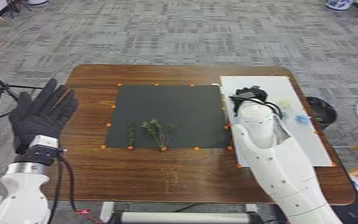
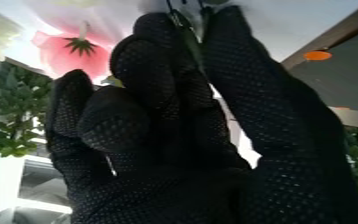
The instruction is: Arrange flowers
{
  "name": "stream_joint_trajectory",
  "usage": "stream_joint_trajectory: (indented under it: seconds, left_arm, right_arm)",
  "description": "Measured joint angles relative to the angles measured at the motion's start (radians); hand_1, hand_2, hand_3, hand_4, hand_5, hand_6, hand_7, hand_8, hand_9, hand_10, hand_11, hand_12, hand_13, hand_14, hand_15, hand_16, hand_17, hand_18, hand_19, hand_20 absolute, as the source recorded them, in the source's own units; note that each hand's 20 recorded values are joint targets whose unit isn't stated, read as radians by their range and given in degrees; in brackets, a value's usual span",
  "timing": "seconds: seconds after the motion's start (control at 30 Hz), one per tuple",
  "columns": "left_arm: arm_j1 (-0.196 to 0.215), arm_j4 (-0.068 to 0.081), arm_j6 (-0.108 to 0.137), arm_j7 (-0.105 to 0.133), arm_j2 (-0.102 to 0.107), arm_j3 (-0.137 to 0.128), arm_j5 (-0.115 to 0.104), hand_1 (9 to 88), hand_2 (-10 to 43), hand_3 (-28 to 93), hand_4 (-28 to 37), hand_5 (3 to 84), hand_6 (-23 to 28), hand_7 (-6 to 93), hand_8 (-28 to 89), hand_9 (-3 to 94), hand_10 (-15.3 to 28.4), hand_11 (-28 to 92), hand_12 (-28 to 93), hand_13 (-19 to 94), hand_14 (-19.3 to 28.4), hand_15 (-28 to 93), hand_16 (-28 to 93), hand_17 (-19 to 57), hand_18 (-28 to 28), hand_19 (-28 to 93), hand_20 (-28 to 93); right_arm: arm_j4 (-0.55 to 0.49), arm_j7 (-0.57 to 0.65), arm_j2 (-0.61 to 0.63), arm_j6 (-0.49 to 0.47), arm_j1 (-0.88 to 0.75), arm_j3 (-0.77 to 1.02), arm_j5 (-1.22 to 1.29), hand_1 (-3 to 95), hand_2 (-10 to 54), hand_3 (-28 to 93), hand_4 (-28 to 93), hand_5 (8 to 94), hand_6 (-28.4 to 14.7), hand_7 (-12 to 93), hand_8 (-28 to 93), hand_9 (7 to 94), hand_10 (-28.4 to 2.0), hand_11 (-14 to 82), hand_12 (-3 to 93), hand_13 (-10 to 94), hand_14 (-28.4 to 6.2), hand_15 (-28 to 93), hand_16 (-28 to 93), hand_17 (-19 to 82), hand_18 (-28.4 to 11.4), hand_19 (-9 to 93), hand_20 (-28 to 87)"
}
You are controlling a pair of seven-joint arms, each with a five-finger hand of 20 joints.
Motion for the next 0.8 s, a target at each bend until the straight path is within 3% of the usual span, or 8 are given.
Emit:
stream_joint_trajectory:
  seconds: [0.17,0.4,0.57,0.8]
  left_arm:
    - [-0.002,-0.002,-0.001,0.0,-0.011,0.002,0.0,21.4,14.2,69,-28.3,38.2,8.1,5.5,-7,32.2,14.2,15,8,24,13.9,17,-4,-6.9,11.7,31,6]
    - [0.006,-0.006,0.0,0.0,-0.017,0.0,0.001,21.8,14.7,72,-28.3,38.3,8.0,5.4,-8,32.3,14.2,15,8,24,14.1,17,-4,-6.8,11.7,31,5]
    - [0.015,-0.01,0.001,-0.002,-0.019,-0.005,0.005,21.6,14.2,71,-28.3,38.3,7.9,5.5,-8,32.4,14.1,15,7,24,14.1,17,-4,-6.8,11.6,31,5]
    - [0.021,-0.012,0.002,-0.018,-0.019,-0.015,0.009,21.4,14.1,71,-28.3,38.2,7.8,5.5,-8,32.4,14.0,15,7,24,13.9,17,-4,-6.8,11.6,32,5]
  right_arm:
    - [-0.003,0.006,-0.014,0.003,-0.007,0.01,0.005,52.8,-9.4,68,-24,71.3,-1.8,46,19,74.6,-14.3,47.5,48.6,72,-13.0,75,44,32,-27.3,81,42]
    - [-0.033,0.011,-0.015,0.024,-0.036,0.024,0.044,50.8,-5.6,71,-20,67.8,-3.9,53,21,73.1,-15.1,46.8,50.0,71,-13.4,74,44,31,-27.7,80,41]
    - [-0.153,0.063,-0.012,0.069,-0.11,0.044,0.242,49.9,-5.4,72,-17,67.4,-4.4,54,21,73.4,-15.5,45.2,50.0,72,-13.2,73,43,31,-28.0,80,41]
    - [-0.36,0.062,-0.004,0.214,-0.21,0.005,0.279,49.7,-5.5,72,-17,67.0,-4.8,56,21,74.2,-15.1,43.9,49.3,73,-12.5,71,41,32,-28.3,81,40]
